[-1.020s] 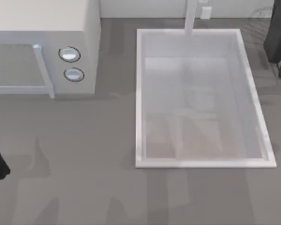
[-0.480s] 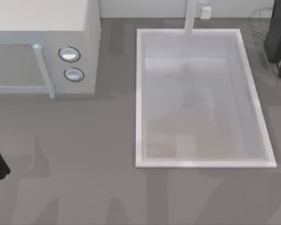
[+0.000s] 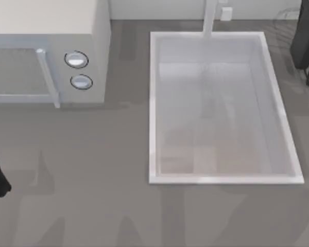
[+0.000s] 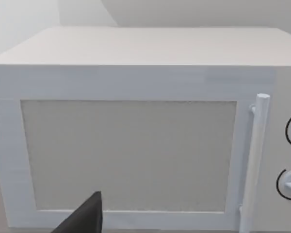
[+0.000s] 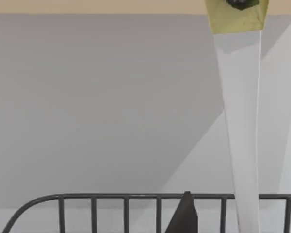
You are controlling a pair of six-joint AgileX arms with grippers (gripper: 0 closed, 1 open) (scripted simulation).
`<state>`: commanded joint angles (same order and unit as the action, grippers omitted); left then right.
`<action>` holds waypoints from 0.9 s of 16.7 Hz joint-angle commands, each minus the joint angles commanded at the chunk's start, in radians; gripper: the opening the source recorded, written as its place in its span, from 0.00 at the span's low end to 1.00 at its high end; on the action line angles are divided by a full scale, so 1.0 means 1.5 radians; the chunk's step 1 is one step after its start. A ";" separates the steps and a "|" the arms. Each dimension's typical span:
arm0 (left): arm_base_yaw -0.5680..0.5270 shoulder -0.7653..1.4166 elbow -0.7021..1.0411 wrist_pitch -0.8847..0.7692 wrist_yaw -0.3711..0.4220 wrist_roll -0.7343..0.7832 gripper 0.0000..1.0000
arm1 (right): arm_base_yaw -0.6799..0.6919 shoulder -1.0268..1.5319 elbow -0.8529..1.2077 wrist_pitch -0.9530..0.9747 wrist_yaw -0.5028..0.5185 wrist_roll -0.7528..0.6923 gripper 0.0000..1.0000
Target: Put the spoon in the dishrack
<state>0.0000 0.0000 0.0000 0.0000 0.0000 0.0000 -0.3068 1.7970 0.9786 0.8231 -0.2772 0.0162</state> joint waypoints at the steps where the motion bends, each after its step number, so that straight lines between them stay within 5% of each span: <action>1: 0.000 0.000 0.000 0.000 0.000 0.000 1.00 | 0.000 0.000 0.000 0.000 0.000 0.000 0.30; 10: 0.000 0.000 0.000 0.000 0.000 0.000 1.00 | 0.000 0.000 0.000 0.000 0.000 0.000 0.98; 15: 0.000 0.000 0.000 0.000 0.000 0.000 1.00 | 0.000 0.000 0.000 0.000 0.000 0.000 1.00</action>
<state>0.0000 0.0000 0.0000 0.0000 0.0000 0.0000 -0.3068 1.7970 0.9786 0.8231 -0.2772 0.0162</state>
